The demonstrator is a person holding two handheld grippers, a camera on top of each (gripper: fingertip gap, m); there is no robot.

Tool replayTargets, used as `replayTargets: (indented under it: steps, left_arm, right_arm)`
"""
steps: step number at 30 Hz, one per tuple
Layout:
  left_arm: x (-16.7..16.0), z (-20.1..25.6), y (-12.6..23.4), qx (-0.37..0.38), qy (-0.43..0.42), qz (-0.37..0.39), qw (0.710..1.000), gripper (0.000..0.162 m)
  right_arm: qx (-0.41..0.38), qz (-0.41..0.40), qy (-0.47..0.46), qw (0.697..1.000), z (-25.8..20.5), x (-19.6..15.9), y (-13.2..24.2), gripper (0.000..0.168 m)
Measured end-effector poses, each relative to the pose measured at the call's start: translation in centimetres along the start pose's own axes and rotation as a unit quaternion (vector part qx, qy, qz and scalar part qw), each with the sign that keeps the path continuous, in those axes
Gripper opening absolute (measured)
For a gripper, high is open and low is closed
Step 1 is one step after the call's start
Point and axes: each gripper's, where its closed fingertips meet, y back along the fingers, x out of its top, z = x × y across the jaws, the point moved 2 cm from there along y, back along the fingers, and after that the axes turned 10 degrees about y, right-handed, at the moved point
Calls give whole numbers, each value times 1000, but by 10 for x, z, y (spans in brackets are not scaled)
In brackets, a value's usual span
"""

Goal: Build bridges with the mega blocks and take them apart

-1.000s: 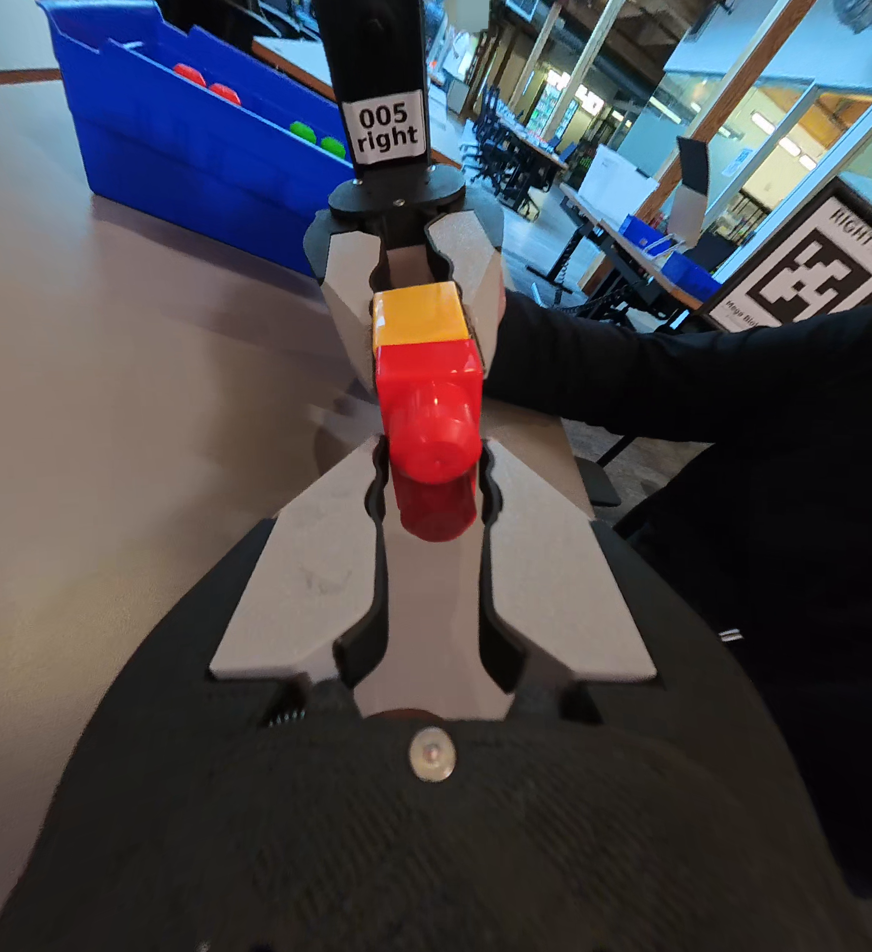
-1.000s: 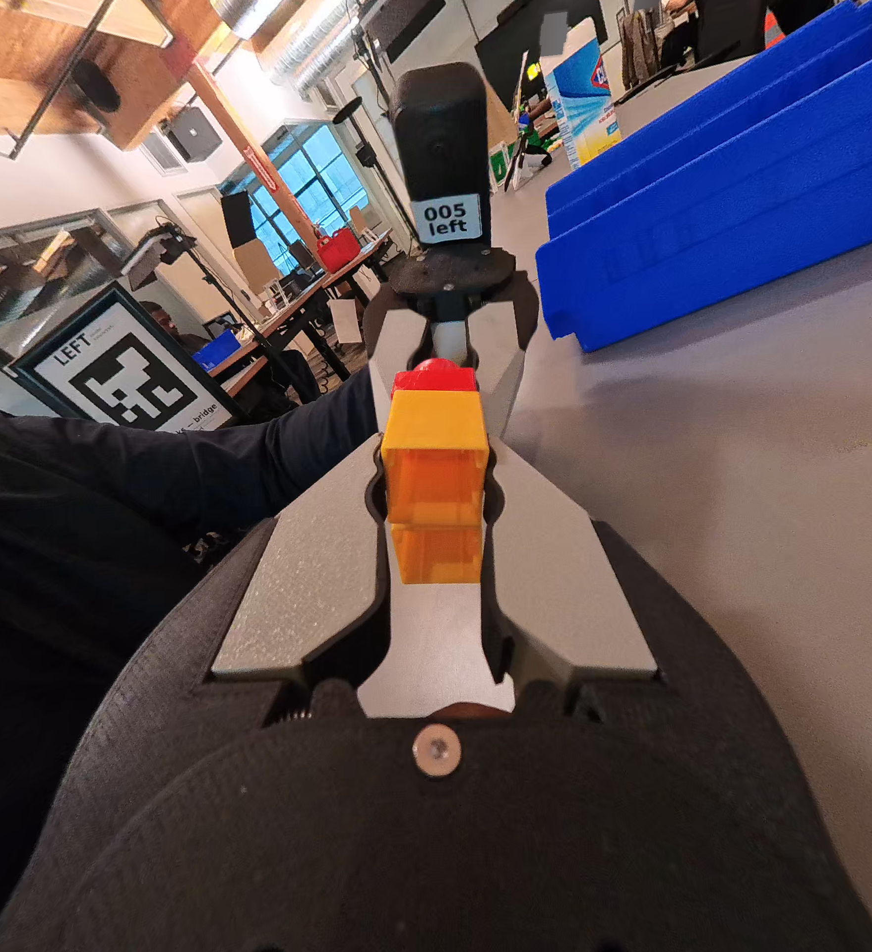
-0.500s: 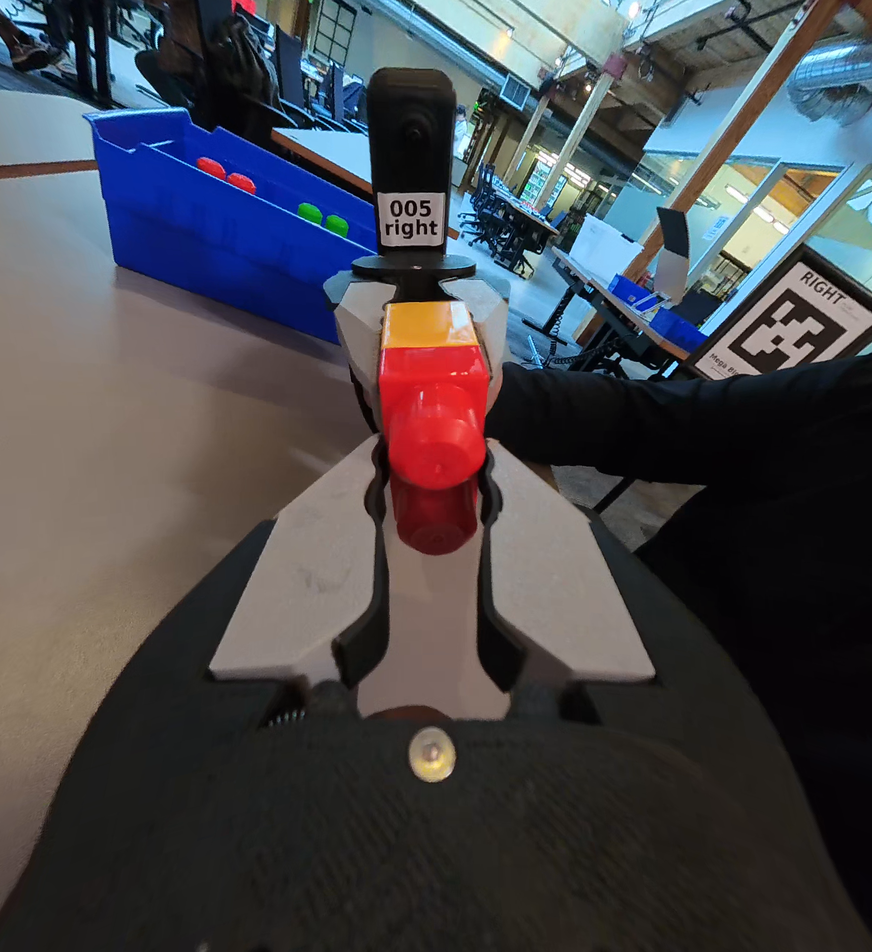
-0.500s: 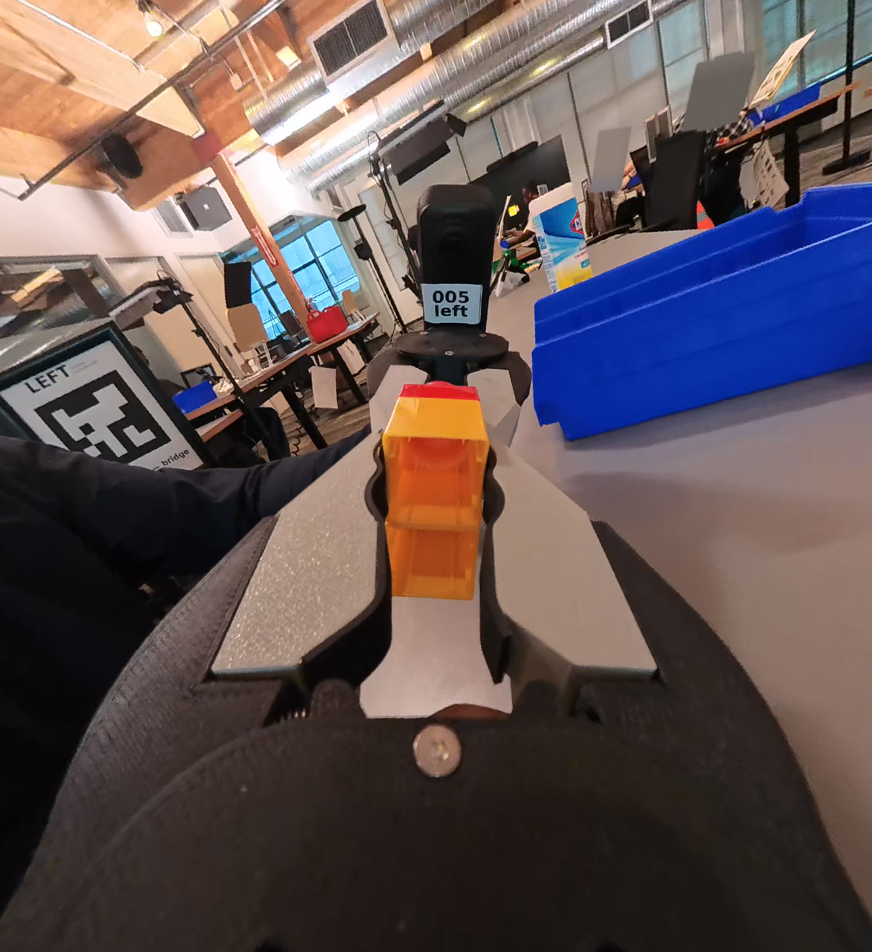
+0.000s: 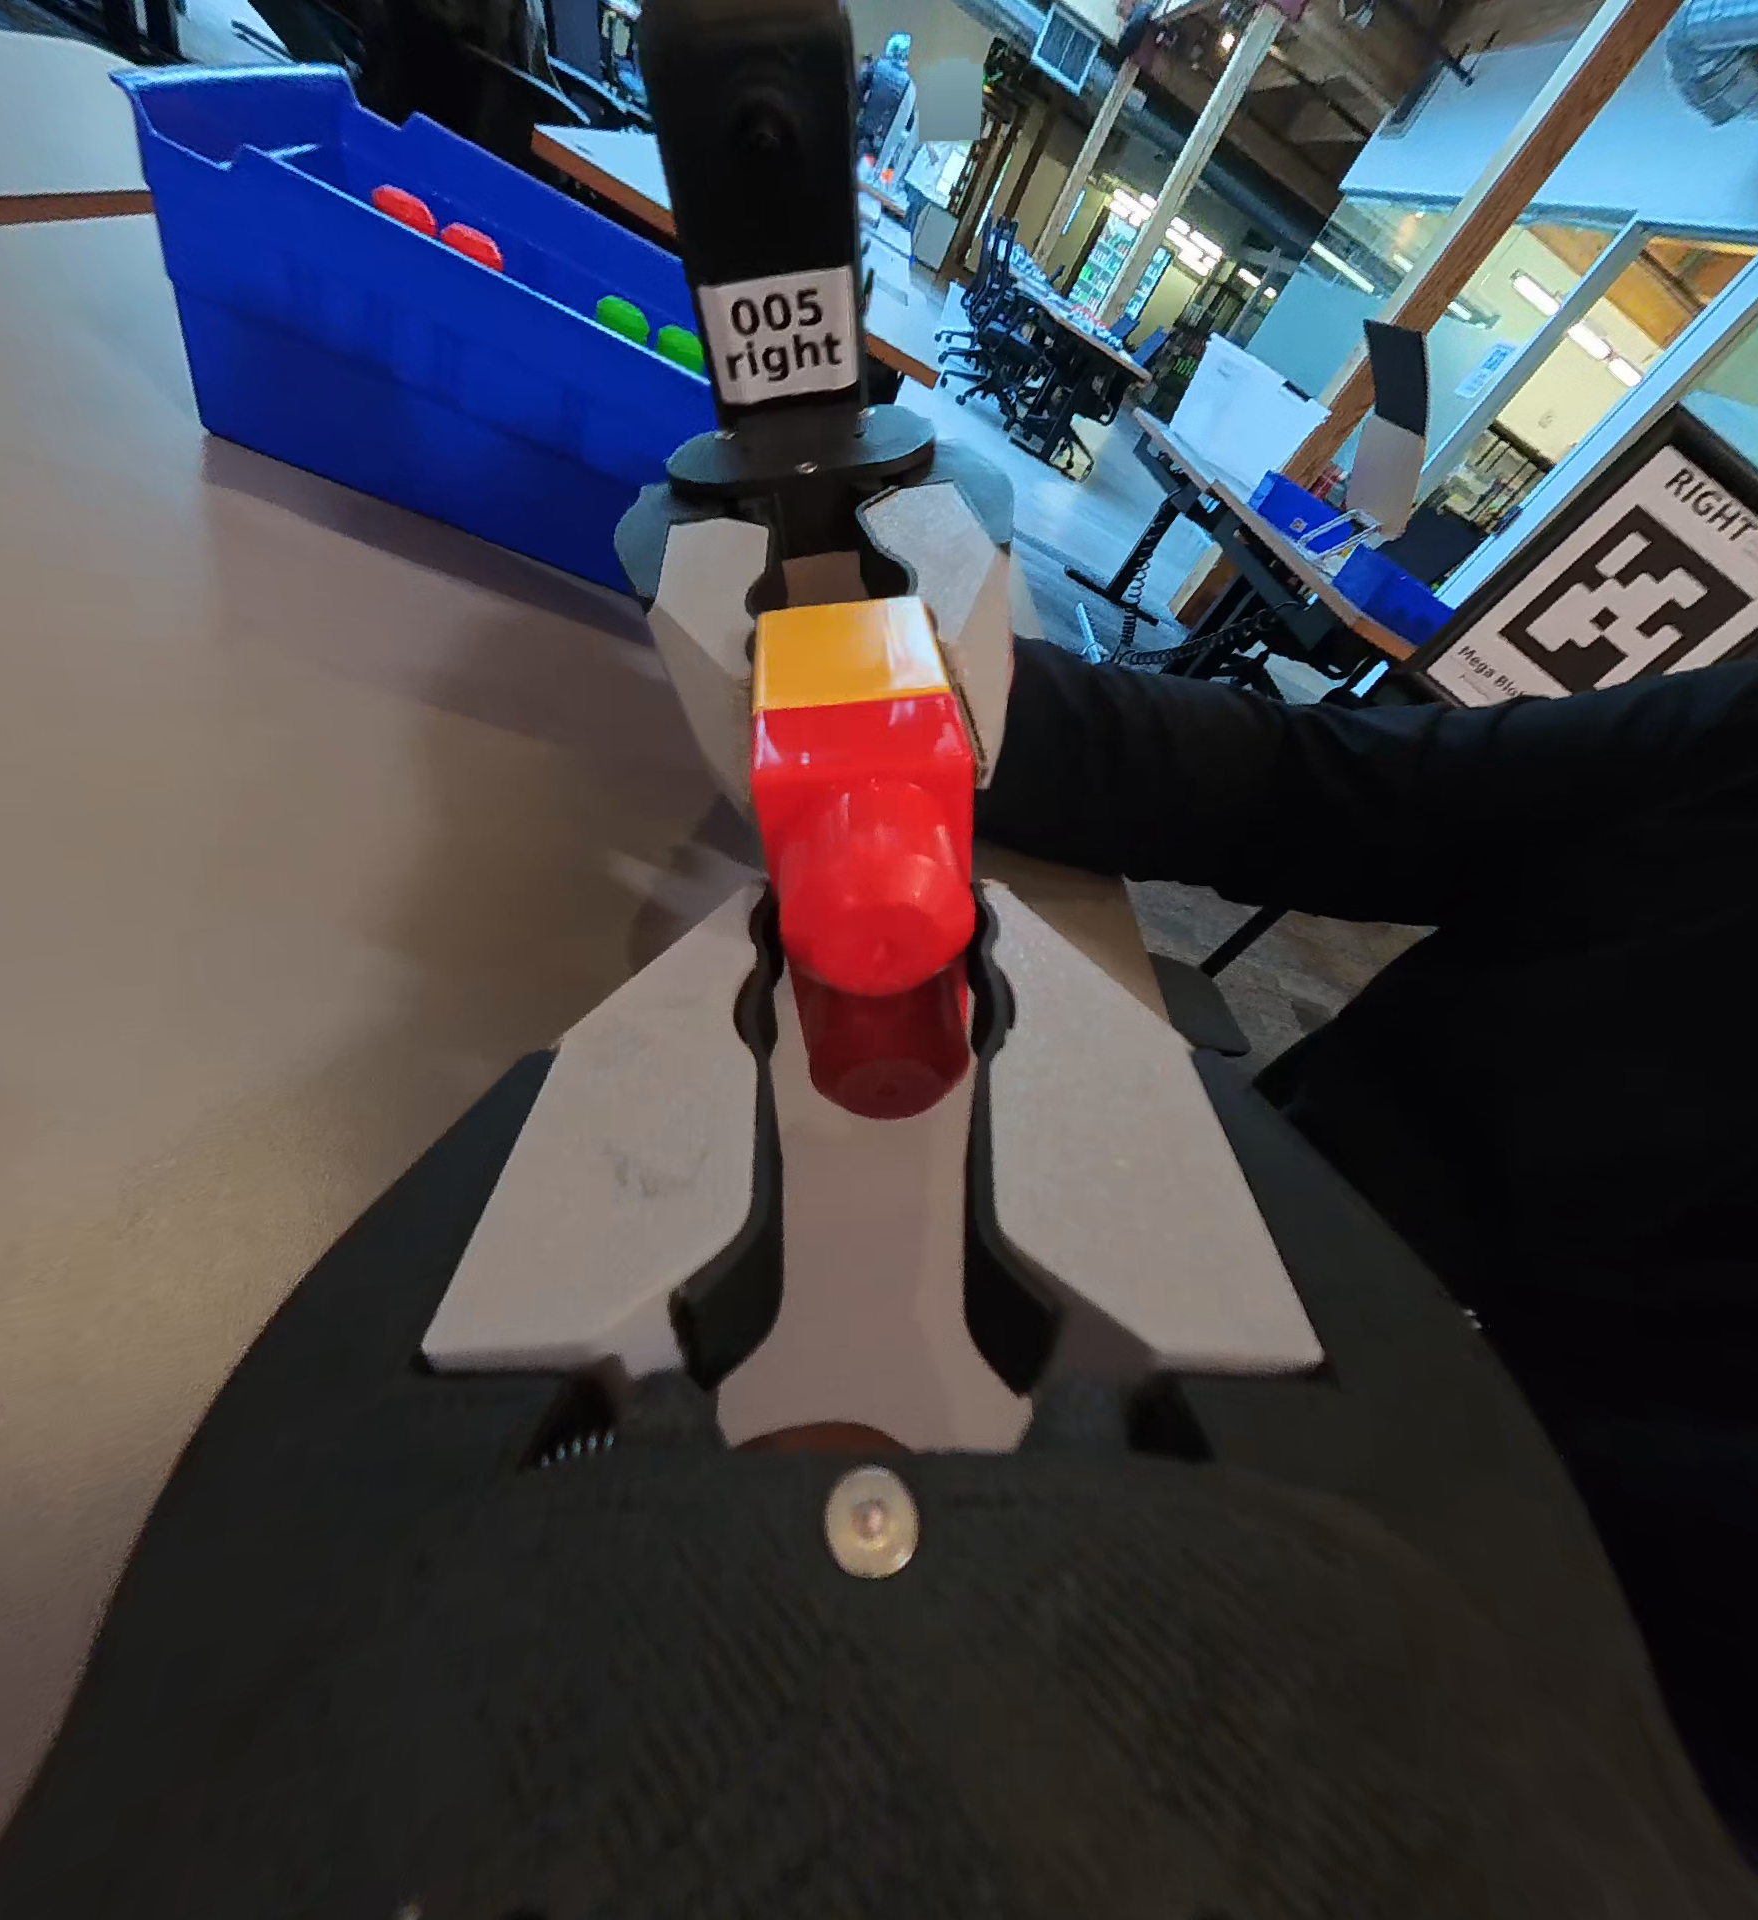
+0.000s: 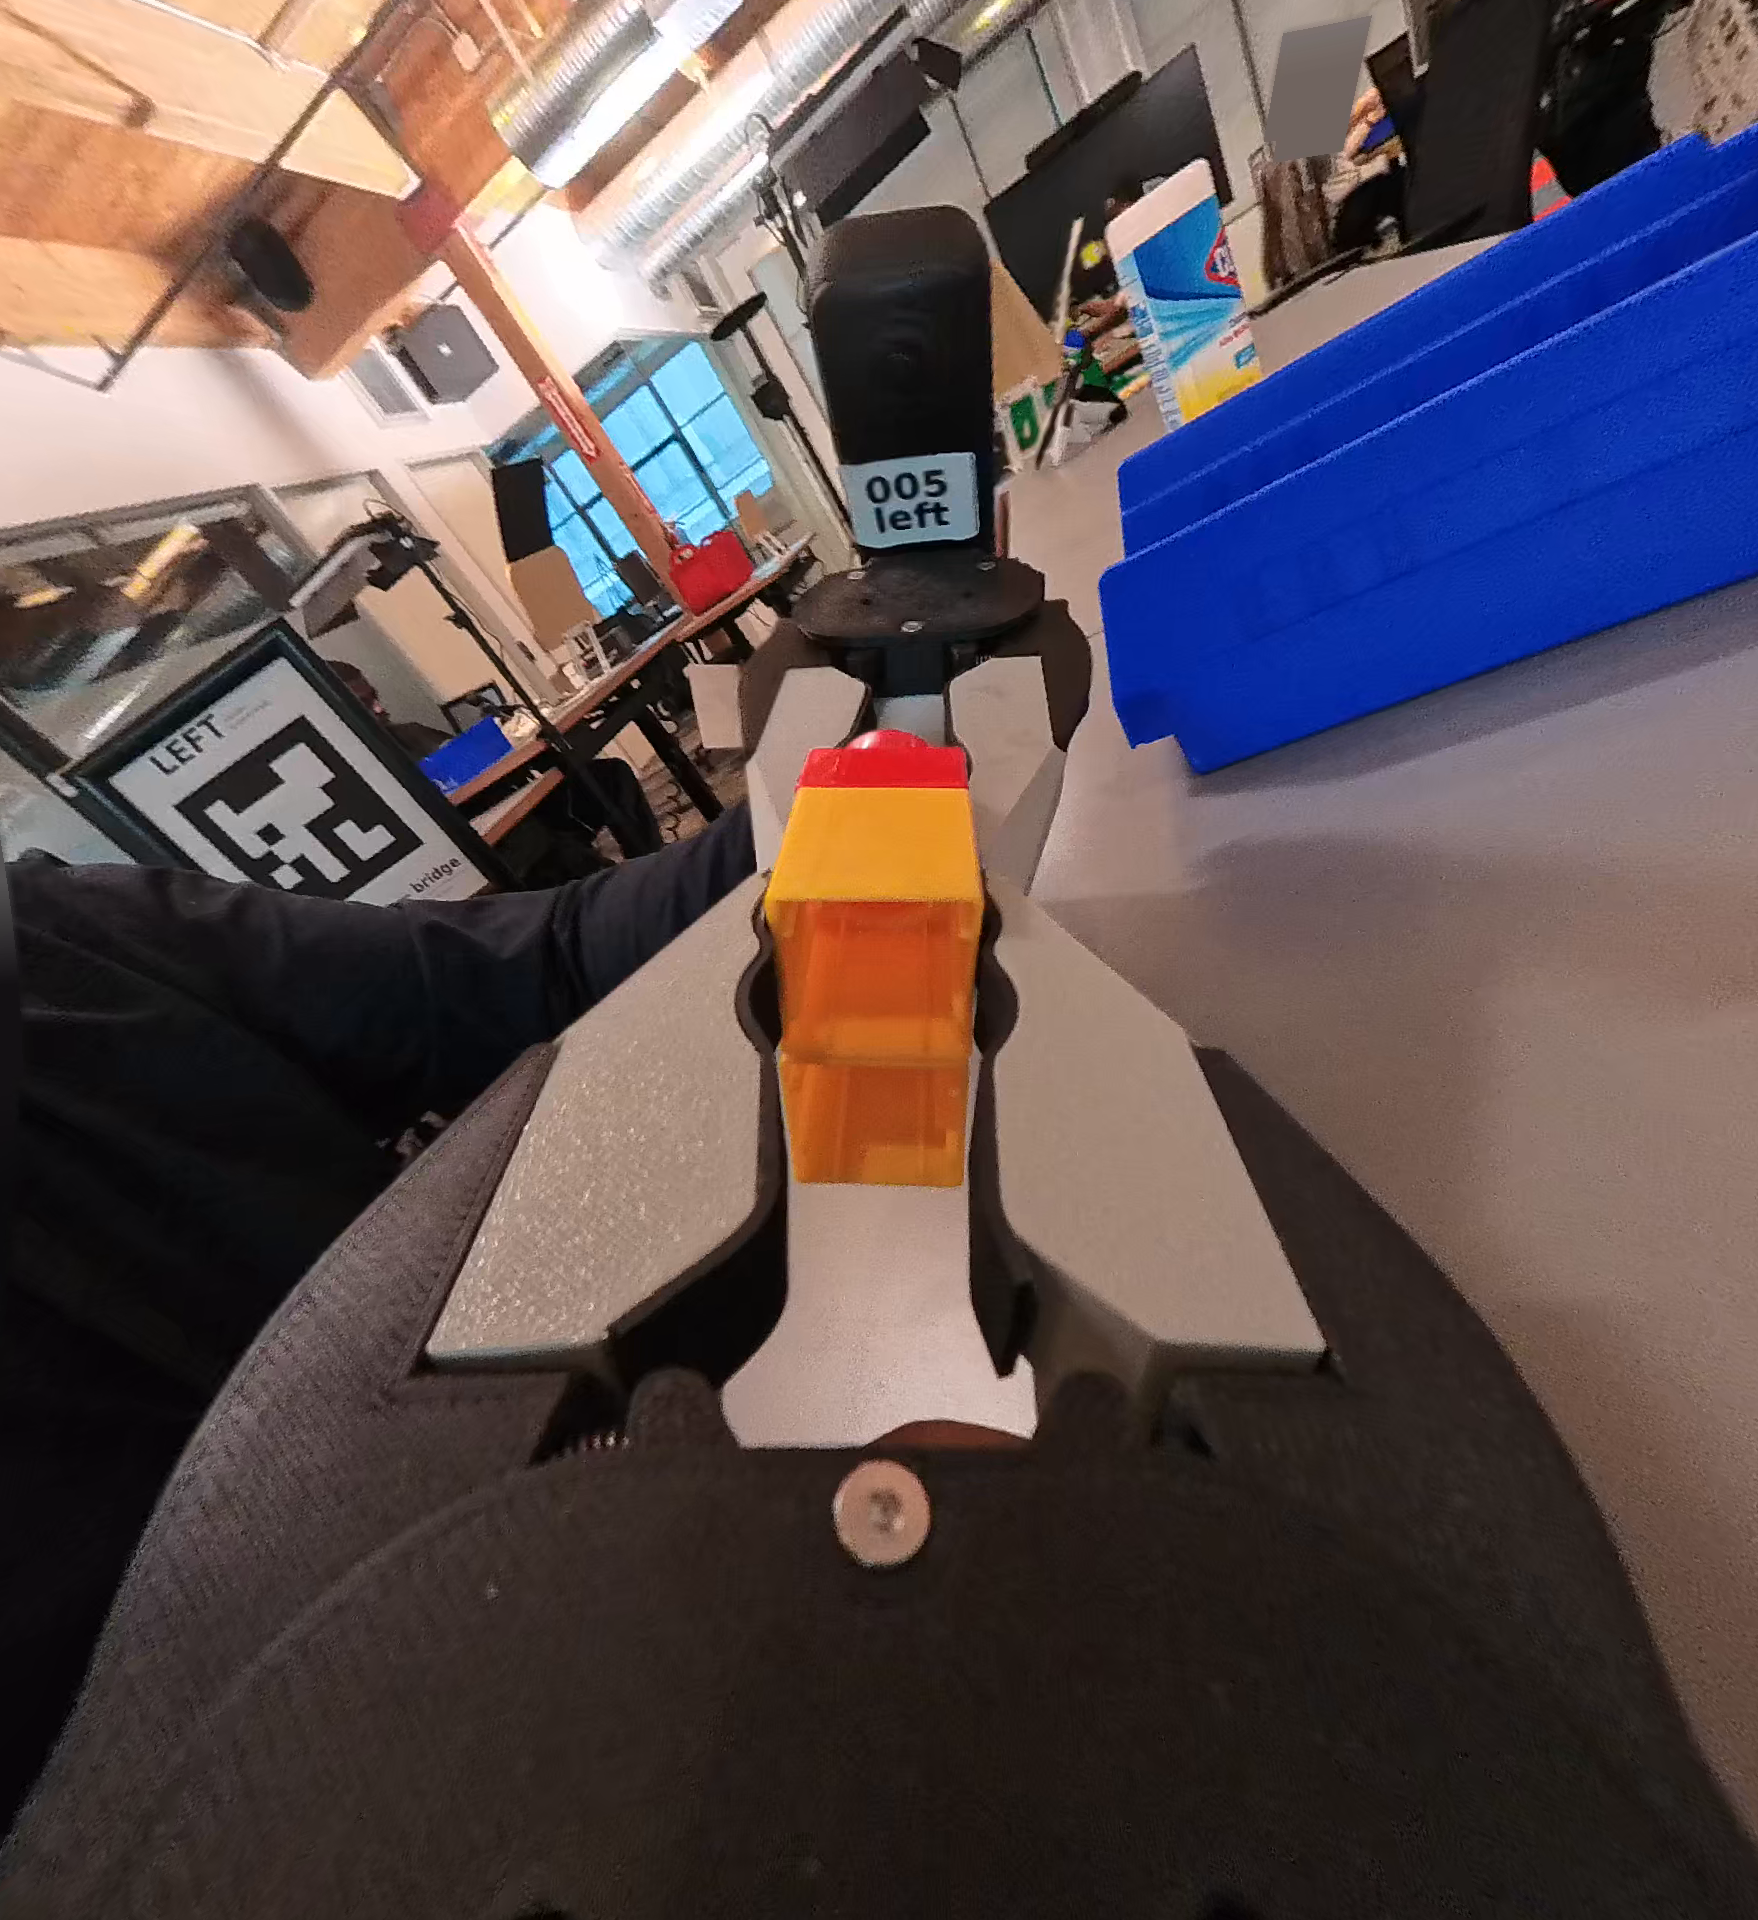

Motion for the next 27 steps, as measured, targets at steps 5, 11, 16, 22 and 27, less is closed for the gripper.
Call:
replayTargets:
  steps: [5,11,16,22,27]
  left_arm:
    - [2,2,1,-2,-14,2,1000,33]
    - [-19,-13,0,66,-50,-69,994,32]
    - [-32,-14,-11,69,-52,-109,990,32]
    - [-37,-11,-15,52,-38,-117,991,32]
    - [-20,-4,-10,31,-28,-68,997,32]
  right_arm:
    - [20,3,-2,1000,-3,3,1,35]
    - [-65,-94,76,991,6,-5,20,44]
    - [-72,-194,118,971,2,-32,4,43]
    - [-56,-215,110,969,-1,-44,-2,34]
    - [-43,-158,79,983,-2,-30,-2,33]
